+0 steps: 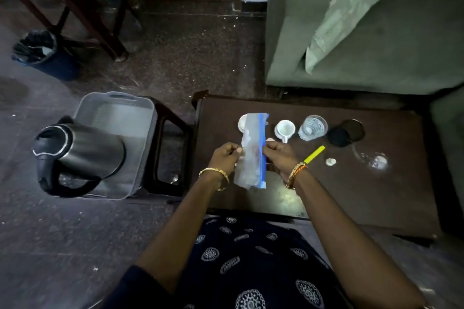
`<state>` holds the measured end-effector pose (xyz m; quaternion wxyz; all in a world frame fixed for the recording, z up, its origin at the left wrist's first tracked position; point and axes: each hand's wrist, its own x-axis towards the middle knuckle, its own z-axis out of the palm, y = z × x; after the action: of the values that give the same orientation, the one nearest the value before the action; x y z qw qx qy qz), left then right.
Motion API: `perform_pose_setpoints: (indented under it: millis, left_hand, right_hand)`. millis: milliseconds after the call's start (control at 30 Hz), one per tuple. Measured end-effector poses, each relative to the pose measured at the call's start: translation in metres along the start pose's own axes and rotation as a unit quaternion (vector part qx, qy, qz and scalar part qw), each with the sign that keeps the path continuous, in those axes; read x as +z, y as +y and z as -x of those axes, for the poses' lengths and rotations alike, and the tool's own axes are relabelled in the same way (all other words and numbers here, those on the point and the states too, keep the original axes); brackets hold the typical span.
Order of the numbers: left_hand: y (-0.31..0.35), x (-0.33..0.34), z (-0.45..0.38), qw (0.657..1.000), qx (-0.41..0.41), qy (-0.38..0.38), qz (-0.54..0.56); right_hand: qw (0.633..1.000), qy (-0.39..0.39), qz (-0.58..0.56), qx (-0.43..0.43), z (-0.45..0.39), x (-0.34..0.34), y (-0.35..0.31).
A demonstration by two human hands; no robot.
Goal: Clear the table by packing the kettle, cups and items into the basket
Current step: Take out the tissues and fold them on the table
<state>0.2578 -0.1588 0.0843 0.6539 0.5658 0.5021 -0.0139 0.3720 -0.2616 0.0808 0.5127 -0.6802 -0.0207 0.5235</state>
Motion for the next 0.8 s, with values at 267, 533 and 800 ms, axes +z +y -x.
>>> perform_pose_setpoints:
  millis: [267,533,800]
  left_hand:
    - [0.021,0.072,0.023,0.989,0.056,0.007,-0.135]
    - [0.020,0.087,0.019,0.921,0.172,0.205,-0.284]
    - [0.023,0.122,0.024,0.938,0.241,0.118,-0.217]
  right_hand:
    - [0.986,0.034,0.136,-0.085,0.022,-0.043,-0.002]
    - [0.900,0.325,0.260,-0.130,0.041,-0.098,-0.005]
    - [0.878,0.353,0.304,-0.115,0.050,-0.110,-0.007]
